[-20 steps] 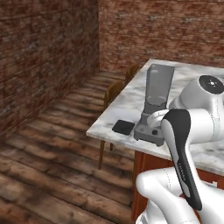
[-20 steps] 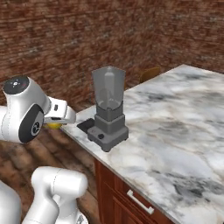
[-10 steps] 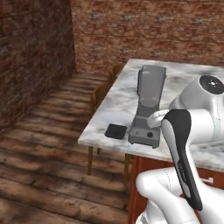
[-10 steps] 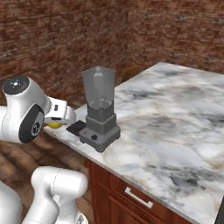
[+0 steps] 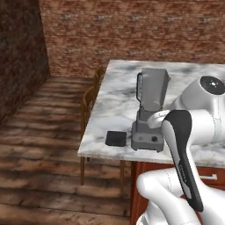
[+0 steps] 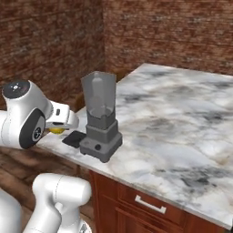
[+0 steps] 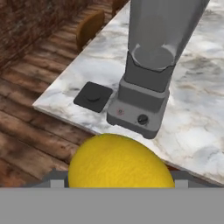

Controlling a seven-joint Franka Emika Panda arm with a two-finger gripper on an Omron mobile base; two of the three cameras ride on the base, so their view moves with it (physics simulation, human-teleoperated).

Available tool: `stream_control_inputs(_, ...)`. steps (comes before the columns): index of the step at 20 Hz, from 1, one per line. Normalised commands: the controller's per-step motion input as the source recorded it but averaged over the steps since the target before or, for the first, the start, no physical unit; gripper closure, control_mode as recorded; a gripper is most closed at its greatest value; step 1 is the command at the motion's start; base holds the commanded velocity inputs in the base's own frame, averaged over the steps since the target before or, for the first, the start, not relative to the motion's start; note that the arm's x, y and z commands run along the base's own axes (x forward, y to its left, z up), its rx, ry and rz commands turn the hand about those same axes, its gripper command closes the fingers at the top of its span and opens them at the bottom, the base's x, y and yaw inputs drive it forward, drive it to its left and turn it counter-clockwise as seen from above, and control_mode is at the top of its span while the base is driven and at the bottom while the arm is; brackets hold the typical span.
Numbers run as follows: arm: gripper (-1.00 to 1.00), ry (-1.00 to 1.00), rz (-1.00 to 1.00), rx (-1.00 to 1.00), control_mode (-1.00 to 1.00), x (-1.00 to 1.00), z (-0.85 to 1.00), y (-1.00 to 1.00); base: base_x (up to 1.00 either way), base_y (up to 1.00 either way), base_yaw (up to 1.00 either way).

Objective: Grab the lemon and onion from the fridge, place them in the blender, close the lid, and turn on the blender to create a marinade.

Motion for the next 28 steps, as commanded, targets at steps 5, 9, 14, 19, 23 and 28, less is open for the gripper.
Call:
stream_control_inputs(5,1.0,0.0,0.0,0.0,1.0,0.0,0.0,0.0,0.44,0.32,-0.34)
stream_control_inputs(9,1.0,0.0,0.0,0.0,1.0,0.0,0.0,0.0,0.42,0.36,-0.34)
stream_control_inputs(14,1.0,0.0,0.0,0.0,1.0,0.0,0.0,0.0,0.33,0.43,-0.32)
stream_control_inputs(19,1.0,0.0,0.0,0.0,1.0,0.0,0.0,0.0,0.06,0.39,-0.27)
stream_control_inputs(23,1.0,0.0,0.0,0.0,1.0,0.0,0.0,0.0,0.0,0.31,-0.22)
stream_control_inputs(28,1.0,0.0,0.0,0.0,1.0,0.0,0.0,0.0,0.0,0.12,-0.21)
